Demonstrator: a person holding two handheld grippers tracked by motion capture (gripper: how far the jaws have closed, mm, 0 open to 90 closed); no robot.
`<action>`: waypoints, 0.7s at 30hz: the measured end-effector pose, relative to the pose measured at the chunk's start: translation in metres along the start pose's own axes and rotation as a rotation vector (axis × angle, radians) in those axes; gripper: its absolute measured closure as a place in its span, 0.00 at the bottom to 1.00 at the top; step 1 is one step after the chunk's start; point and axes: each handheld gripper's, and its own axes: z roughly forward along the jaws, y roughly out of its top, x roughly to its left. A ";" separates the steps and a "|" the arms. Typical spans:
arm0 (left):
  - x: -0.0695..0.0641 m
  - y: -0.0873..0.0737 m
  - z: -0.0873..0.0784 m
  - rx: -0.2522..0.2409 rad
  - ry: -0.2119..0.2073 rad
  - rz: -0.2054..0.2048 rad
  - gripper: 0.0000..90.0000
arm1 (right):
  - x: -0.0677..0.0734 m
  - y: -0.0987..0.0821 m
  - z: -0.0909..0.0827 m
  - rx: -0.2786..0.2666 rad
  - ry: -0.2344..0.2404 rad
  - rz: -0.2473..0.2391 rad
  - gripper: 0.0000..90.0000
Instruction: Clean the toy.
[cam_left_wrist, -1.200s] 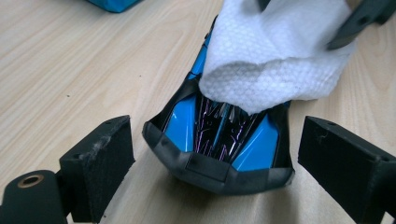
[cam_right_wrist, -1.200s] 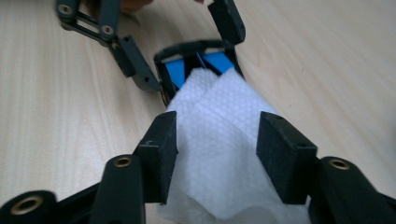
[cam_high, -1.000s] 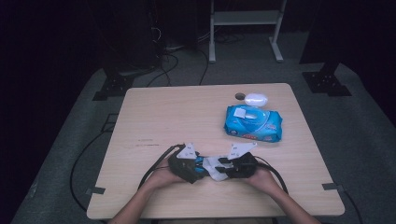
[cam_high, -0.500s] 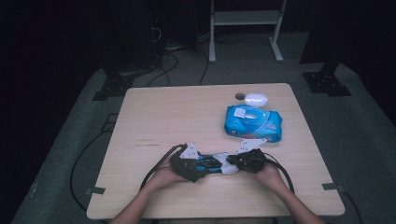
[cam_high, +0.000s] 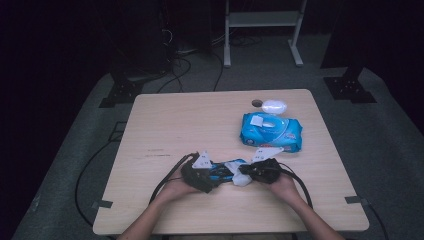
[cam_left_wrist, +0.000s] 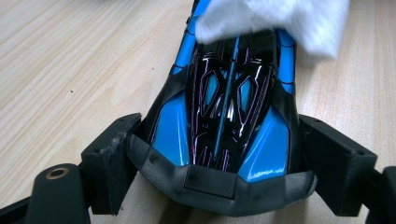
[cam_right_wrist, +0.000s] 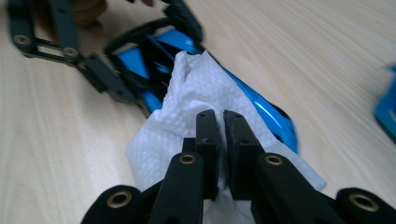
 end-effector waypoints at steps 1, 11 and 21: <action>0.000 0.000 0.000 0.003 0.000 0.002 0.21 | 0.000 0.000 0.000 0.000 0.000 0.000 0.93; 0.001 -0.002 -0.002 -0.002 -0.007 -0.007 0.21 | -0.004 -0.007 -0.006 0.025 -0.051 0.013 0.93; 0.002 -0.004 -0.006 -0.006 -0.013 0.001 0.21 | 0.010 0.007 0.008 -0.012 0.025 -0.002 0.93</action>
